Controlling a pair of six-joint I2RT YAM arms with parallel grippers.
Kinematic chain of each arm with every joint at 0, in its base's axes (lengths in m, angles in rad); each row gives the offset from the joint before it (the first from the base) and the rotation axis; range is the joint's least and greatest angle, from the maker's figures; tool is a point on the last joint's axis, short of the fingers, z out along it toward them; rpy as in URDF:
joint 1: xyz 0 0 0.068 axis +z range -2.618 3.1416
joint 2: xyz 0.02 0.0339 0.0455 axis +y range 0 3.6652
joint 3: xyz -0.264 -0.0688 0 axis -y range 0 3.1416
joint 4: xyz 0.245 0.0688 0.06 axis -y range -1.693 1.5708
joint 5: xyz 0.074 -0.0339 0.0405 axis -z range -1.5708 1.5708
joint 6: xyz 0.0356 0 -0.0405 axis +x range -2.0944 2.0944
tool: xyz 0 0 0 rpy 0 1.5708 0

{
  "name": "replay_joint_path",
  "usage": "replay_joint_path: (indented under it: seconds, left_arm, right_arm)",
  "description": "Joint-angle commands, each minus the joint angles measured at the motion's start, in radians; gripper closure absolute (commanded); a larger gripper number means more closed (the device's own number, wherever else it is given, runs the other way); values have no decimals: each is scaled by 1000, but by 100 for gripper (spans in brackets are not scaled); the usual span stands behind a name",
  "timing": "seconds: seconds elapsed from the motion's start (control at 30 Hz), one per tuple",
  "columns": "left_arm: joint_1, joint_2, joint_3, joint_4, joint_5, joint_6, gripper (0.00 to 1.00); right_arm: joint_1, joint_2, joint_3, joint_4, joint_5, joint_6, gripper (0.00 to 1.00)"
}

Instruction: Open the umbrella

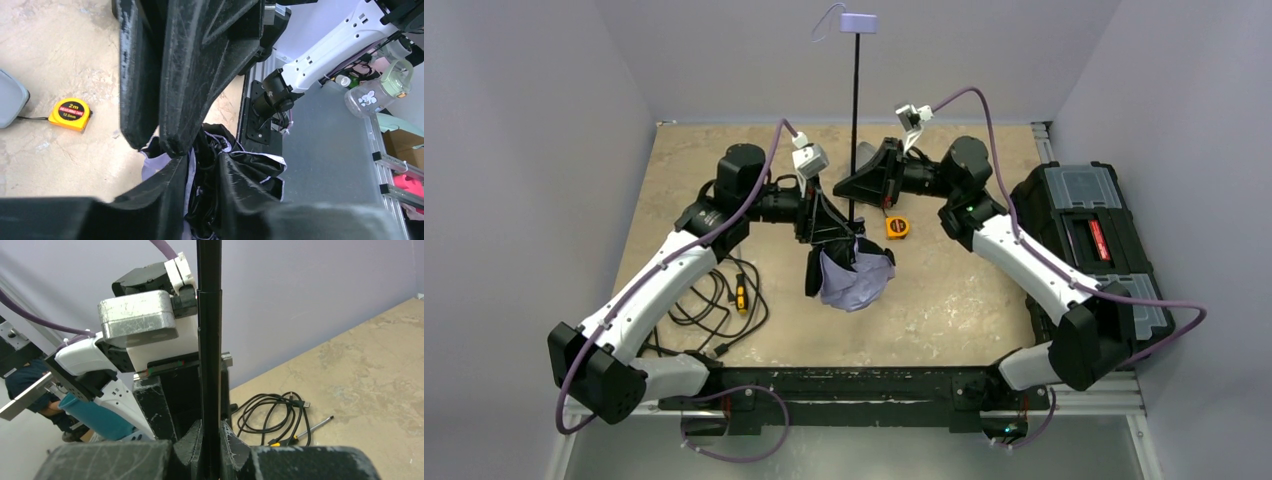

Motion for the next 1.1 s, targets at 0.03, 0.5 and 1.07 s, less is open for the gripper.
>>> replay_joint_path:
  seconds: [0.03,0.5,1.07]
  left_arm:
    - [84,-51,60,71,44,-60,36]
    - [491,-183,15,48,-117,1,17]
    - [581,-121,116,6,-97,-72,0]
  right_arm:
    - [-37,-24,111,-112,45,-176,100]
    - [88,-88,155,-40,221,-433,100]
    - [13,-130,231,-359,305,-818,100]
